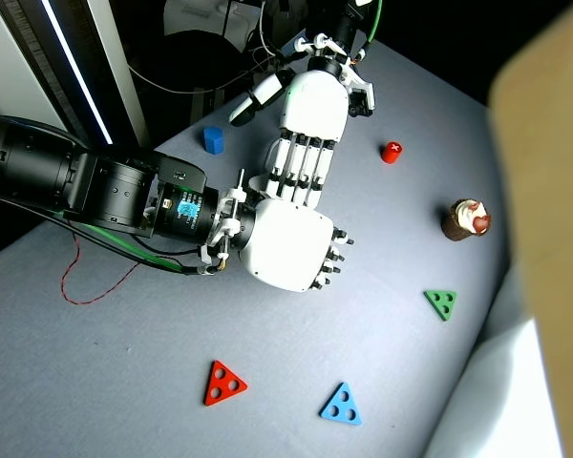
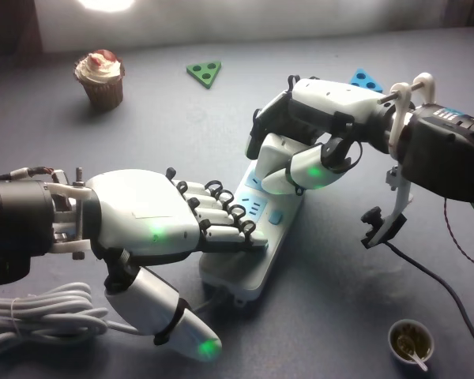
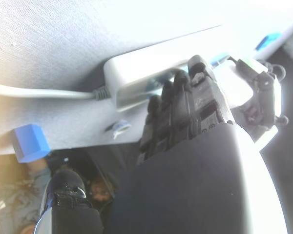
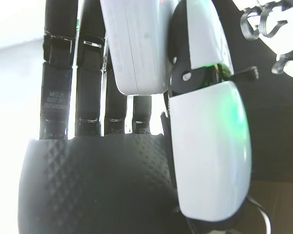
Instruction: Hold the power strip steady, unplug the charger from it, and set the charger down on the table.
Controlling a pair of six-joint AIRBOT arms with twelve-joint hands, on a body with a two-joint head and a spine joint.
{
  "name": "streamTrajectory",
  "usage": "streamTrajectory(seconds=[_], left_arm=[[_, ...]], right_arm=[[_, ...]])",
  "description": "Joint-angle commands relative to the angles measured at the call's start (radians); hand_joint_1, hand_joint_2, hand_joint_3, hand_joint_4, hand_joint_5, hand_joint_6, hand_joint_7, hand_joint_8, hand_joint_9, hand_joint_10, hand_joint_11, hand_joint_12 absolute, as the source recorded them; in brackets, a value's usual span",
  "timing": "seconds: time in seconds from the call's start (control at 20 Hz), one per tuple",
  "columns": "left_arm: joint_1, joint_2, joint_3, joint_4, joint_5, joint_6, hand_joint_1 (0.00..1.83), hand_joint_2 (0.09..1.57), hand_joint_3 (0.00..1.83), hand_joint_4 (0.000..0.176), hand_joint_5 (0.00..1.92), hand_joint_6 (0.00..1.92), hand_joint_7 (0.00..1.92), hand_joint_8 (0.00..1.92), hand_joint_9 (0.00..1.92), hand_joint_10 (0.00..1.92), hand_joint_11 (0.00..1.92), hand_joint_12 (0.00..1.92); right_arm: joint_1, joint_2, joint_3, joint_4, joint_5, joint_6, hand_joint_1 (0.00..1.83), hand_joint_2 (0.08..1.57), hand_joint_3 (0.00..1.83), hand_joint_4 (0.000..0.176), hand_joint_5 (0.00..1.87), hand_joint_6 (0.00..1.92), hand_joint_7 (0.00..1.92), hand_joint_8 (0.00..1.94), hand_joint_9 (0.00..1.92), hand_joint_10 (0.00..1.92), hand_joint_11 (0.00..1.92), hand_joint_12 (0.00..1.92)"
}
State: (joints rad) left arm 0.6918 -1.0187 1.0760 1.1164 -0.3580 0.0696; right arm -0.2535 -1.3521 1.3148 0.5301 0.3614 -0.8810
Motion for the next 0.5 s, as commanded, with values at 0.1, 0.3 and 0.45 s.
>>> streamTrajectory(seconds=[0.1, 0.3, 0.45], left_arm=[[-0.005, -0.008, 0.002, -0.023, -0.041, -0.005, 0.0, 0.95, 0.0, 0.0, 0.06, 0.0, 0.09, 0.0, 0.09, 0.0, 0.12, 0.03], [-0.003, -0.008, 0.003, -0.02, -0.041, -0.005, 0.0, 0.94, 0.0, 0.0, 0.07, 0.01, 0.11, 0.01, 0.1, 0.01, 0.13, 0.04], [-0.002, -0.008, 0.005, -0.019, -0.041, -0.005, 0.0, 0.94, 0.0, 0.0, 0.07, 0.01, 0.11, 0.01, 0.1, 0.0, 0.13, 0.03]], right_arm=[[0.017, 0.025, -0.006, -0.031, 0.094, 0.012, 1.39, 1.08, 0.0, 0.0, 0.96, 0.98, 1.06, 0.76, 1.03, 1.02, 0.95, 0.75], [0.023, 0.036, -0.016, -0.063, 0.107, 0.012, 1.39, 1.07, 0.0, 0.0, 0.96, 0.97, 1.09, 0.71, 1.04, 1.01, 0.97, 0.7], [0.034, 0.041, -0.016, -0.075, 0.107, 0.012, 1.39, 1.08, 0.0, 0.0, 0.95, 0.99, 1.08, 0.73, 1.04, 1.01, 0.98, 0.69]])
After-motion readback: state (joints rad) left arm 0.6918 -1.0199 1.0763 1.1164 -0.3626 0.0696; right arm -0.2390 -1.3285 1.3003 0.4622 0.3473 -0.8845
